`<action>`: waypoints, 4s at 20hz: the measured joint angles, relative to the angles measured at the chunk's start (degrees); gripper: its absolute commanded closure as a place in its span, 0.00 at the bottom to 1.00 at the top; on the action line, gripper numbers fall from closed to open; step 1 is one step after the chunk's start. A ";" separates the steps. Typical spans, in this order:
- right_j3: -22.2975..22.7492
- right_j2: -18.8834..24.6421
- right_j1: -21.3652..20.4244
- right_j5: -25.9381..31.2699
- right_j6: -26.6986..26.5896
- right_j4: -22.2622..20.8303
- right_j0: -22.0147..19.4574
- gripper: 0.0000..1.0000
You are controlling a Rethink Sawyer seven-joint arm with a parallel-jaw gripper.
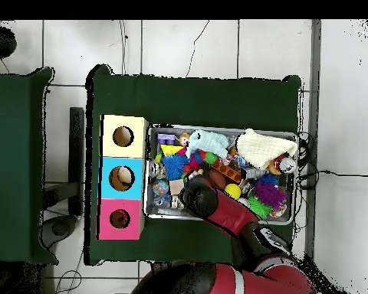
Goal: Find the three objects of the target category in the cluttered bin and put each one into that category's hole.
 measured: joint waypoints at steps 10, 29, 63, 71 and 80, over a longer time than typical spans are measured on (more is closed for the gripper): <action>0.05 -1.71 -3.01 5.30 0.00 0.16 1.80 1.00; 1.33 -6.50 -16.66 17.92 0.00 0.12 7.77 1.00; 14.64 -14.36 -22.37 8.72 0.26 4.32 22.80 1.00; 17.33 -14.59 -22.39 7.62 0.37 7.61 23.83 1.00; 18.51 -17.28 -22.46 7.62 0.37 11.00 27.21 1.00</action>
